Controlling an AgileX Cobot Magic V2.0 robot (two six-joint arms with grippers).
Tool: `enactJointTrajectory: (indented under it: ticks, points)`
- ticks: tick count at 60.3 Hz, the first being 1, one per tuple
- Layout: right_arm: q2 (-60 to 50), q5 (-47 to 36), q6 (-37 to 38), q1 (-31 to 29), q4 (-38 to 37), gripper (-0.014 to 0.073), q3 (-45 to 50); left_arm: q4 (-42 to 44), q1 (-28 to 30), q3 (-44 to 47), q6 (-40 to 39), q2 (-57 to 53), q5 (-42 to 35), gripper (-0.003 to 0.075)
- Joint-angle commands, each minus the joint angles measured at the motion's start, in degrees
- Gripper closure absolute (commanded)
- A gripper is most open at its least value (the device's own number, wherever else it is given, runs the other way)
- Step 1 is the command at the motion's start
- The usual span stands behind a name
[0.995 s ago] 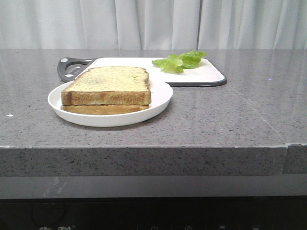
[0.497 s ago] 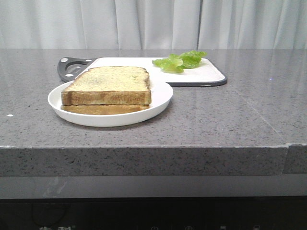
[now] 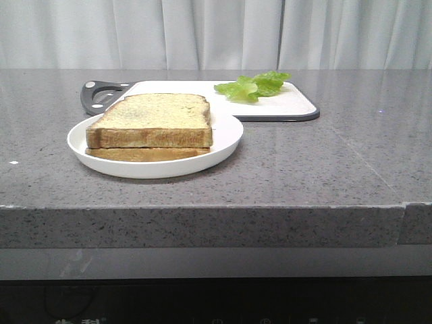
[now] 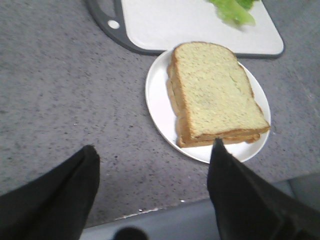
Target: Left arm grabs bread, right arm adds lettuce
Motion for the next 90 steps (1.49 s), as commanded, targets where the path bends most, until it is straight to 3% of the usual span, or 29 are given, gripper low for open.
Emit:
enactJointTrajectory:
  ticks: [1, 18, 34, 67, 72, 90]
  points:
    - [0.88, -4.08, -0.46, -0.39, -0.58, 0.0263, -1.52, -3.95, -2.18, -4.49, 0.47, 5.15, -0.65, 0.0248]
    - [0.88, -4.08, -0.46, -0.39, -0.58, 0.0263, -1.52, -5.78, -9.81, -13.88, 0.47, 22.92, 0.76, 0.0248]
    - [0.88, -4.08, -0.46, -0.39, -0.58, 0.0263, -1.52, -8.91, -11.06, -21.74, 0.47, 35.71, 3.03, 0.0248]
    - [0.88, -3.8, -0.46, -0.39, -0.58, 0.0263, -1.52, -8.85, -11.06, -24.36, 0.47, 42.66, 1.29, 0.0253]
    - [0.88, -3.8, -0.46, -0.39, -0.58, 0.0263, -1.52, -8.85, -11.06, -24.36, 0.47, 42.66, 1.33, 0.0307]
    - [0.88, -3.57, -0.46, -0.39, -0.58, 0.0263, -1.52, -8.85, -11.06, -24.36, 0.47, 42.66, 1.79, 0.0651]
